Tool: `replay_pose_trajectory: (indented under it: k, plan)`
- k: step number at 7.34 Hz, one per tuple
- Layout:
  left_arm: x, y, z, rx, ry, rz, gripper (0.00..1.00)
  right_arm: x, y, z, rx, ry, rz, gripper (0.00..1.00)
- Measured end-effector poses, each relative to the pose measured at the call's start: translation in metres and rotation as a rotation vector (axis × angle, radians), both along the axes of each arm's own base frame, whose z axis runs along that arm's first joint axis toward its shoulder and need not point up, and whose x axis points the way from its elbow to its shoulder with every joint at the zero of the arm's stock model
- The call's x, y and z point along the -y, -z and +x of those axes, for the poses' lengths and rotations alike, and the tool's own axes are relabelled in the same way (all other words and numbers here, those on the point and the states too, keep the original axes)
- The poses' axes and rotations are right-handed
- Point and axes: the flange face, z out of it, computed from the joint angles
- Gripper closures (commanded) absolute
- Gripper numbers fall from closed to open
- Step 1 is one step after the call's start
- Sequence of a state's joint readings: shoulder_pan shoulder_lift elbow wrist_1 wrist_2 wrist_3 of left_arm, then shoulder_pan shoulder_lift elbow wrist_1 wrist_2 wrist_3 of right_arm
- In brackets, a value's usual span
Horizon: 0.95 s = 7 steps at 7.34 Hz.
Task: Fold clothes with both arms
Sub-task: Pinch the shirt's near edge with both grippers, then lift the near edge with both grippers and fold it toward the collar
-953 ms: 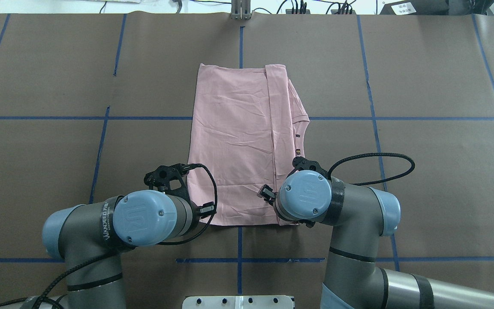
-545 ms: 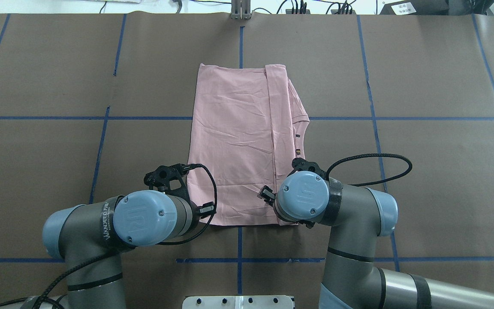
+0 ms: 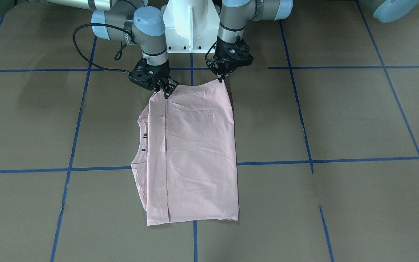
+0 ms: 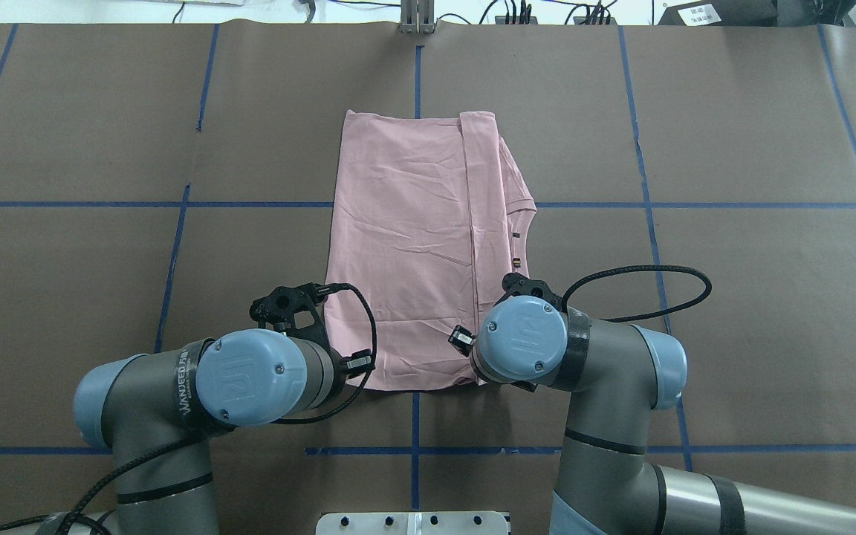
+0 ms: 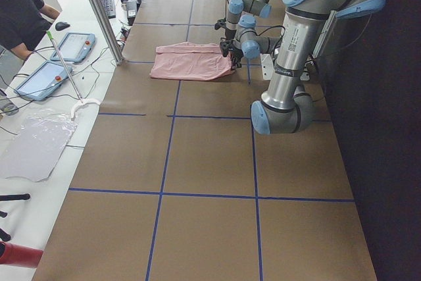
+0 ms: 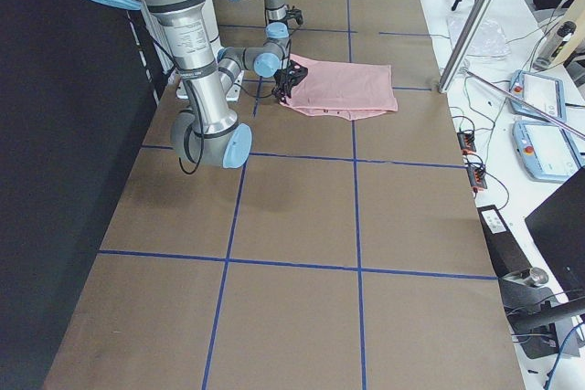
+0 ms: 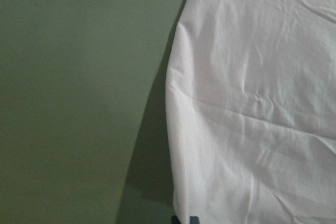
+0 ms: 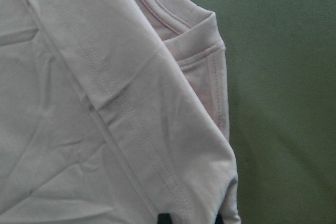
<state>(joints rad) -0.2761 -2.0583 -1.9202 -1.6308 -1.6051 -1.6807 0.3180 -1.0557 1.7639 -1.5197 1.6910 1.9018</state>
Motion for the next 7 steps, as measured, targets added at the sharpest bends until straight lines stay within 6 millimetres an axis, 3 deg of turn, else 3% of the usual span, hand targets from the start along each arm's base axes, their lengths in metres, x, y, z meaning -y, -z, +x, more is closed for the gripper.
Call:
replay_pose_trajectory:
  k: [7]
  plan:
    - [-0.002, 0.003, -0.003, -0.007, -0.007, -0.002, 1.00, 0.001, 0.022, 0.015, 0.054, -0.010, 0.015, 1.00]
